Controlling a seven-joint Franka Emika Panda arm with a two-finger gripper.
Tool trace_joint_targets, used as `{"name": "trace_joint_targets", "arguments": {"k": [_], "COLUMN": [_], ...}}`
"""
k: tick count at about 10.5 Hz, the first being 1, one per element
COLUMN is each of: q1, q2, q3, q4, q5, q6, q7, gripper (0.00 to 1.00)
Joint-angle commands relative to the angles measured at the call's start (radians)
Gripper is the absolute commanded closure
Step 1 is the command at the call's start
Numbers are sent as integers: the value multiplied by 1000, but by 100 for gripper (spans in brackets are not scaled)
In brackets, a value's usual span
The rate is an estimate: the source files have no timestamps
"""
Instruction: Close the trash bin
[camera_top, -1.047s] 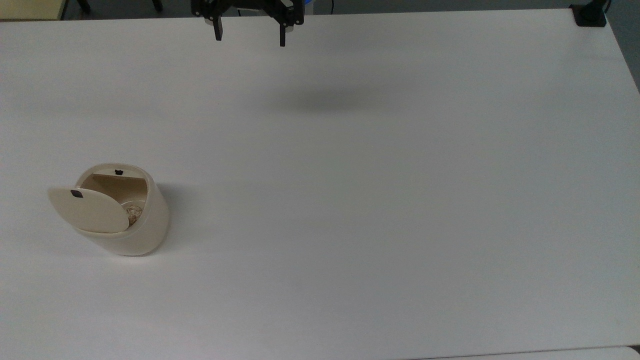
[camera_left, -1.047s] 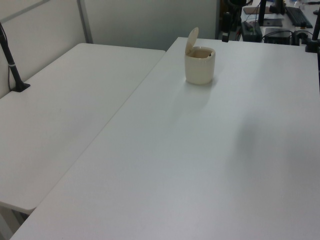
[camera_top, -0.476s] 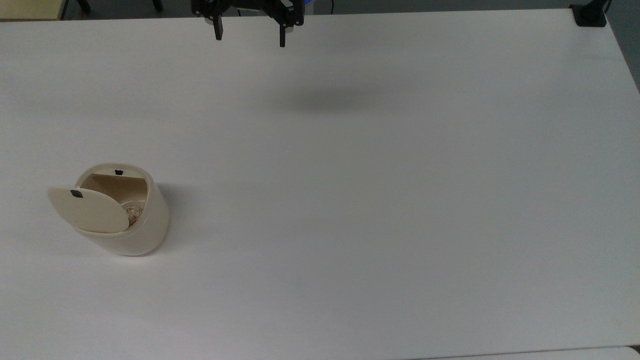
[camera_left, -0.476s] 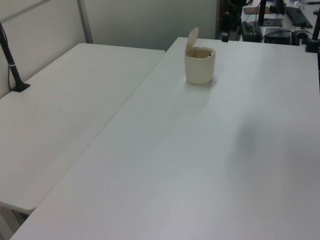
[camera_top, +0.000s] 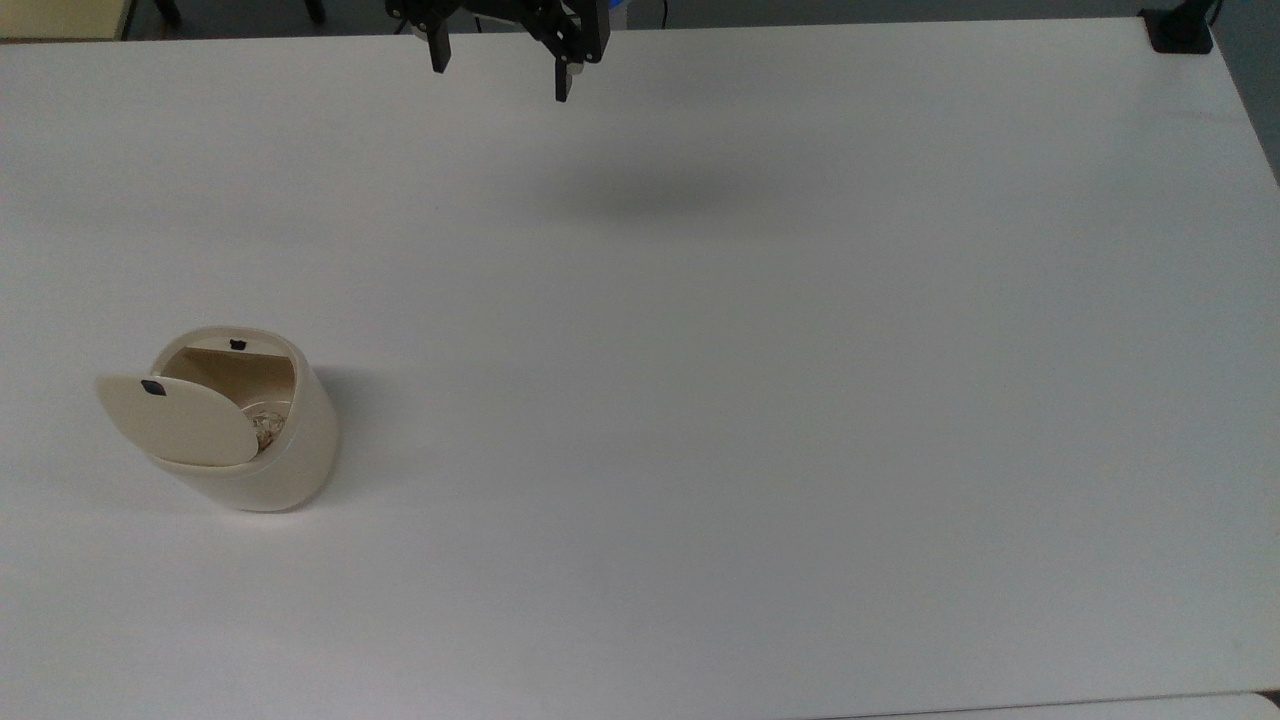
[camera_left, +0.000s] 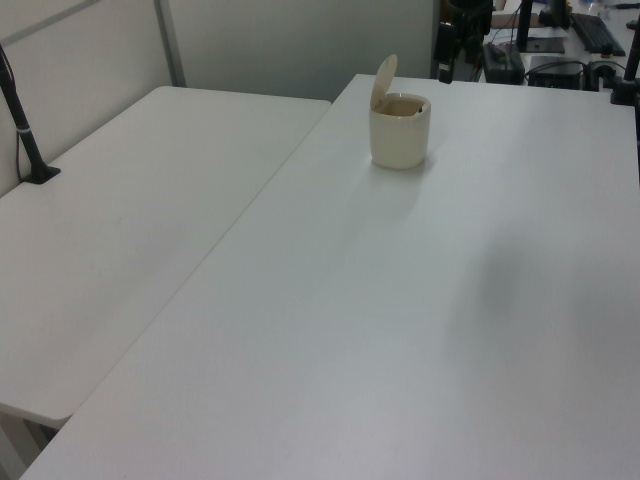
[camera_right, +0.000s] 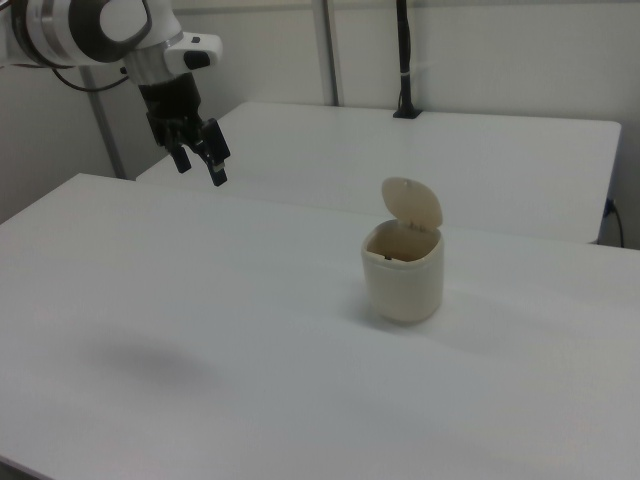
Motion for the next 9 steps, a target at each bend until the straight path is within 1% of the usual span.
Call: {"name": "trace_joint_targets", "arguments": {"k": [1, 2, 3, 4, 5, 6, 7, 8, 9], "q1": [-6, -9, -17, -51, -84, -91, -100, -117, -129], "q2": [6, 13, 39, 74, 113, 142, 150, 164, 180], "q3": [-15, -15, -15, -15, -16, -15, -18, -27, -30], "q4": [10, 21, 54, 100, 148, 168, 168, 168, 168], "q5": [14, 24, 27, 42, 56, 45, 45, 45, 44], "q6": [8, 8, 8, 8, 20, 67, 160, 261, 370], "q7": [82, 189, 310, 401, 446, 452, 464, 515, 570], "gripper": [0, 4, 8, 10, 10, 11, 17, 19, 28]}}
